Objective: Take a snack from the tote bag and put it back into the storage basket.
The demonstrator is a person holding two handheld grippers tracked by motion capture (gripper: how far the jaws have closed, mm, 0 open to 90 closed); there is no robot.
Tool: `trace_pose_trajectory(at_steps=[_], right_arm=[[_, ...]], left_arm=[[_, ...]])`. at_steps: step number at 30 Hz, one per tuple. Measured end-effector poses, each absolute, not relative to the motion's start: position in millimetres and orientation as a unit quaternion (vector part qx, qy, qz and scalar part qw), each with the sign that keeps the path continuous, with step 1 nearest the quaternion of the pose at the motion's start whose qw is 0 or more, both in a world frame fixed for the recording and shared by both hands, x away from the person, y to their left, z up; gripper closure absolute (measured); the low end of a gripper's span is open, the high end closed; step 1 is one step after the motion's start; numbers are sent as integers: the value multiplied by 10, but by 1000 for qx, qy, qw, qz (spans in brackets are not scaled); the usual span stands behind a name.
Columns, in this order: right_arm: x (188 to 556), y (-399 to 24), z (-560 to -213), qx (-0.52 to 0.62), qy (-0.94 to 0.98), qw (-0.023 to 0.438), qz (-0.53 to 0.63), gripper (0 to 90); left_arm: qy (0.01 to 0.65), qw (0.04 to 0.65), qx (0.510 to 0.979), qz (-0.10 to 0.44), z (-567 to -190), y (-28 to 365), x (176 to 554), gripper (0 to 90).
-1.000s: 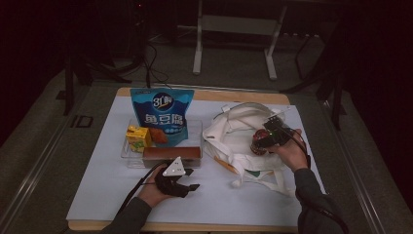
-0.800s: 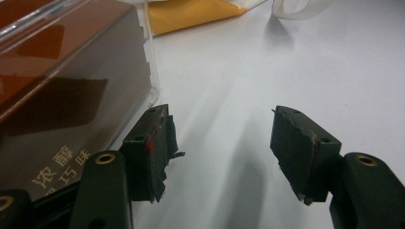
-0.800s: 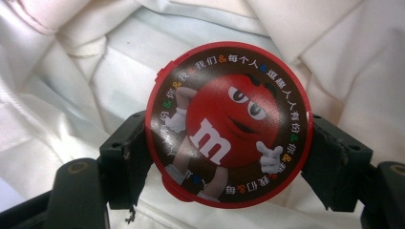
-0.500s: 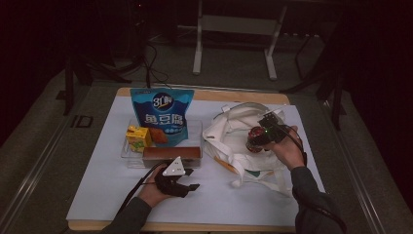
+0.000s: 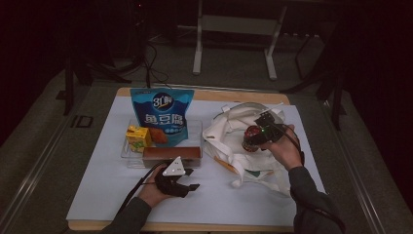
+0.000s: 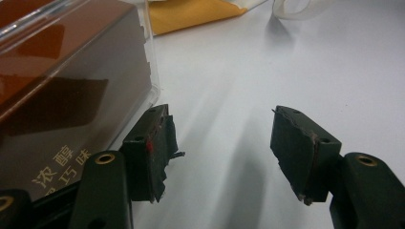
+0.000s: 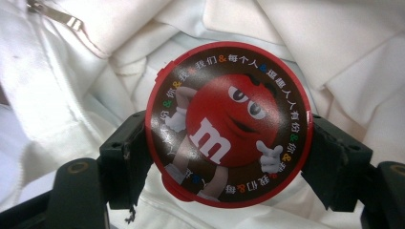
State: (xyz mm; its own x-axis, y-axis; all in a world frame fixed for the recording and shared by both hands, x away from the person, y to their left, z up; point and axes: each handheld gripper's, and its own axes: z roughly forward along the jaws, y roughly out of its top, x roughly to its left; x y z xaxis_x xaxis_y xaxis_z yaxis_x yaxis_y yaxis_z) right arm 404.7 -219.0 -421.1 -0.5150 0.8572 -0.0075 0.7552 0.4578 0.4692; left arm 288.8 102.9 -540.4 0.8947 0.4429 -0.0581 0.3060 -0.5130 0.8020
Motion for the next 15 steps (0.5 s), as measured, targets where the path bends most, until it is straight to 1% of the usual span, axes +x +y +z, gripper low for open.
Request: trace_pose_trajectory(at_steps=[15], right_arm=[[4016,-2059,-4133,465,850,122,214,258]], left_arm=[[216,443,867,77,-5404,1026,2886,392]])
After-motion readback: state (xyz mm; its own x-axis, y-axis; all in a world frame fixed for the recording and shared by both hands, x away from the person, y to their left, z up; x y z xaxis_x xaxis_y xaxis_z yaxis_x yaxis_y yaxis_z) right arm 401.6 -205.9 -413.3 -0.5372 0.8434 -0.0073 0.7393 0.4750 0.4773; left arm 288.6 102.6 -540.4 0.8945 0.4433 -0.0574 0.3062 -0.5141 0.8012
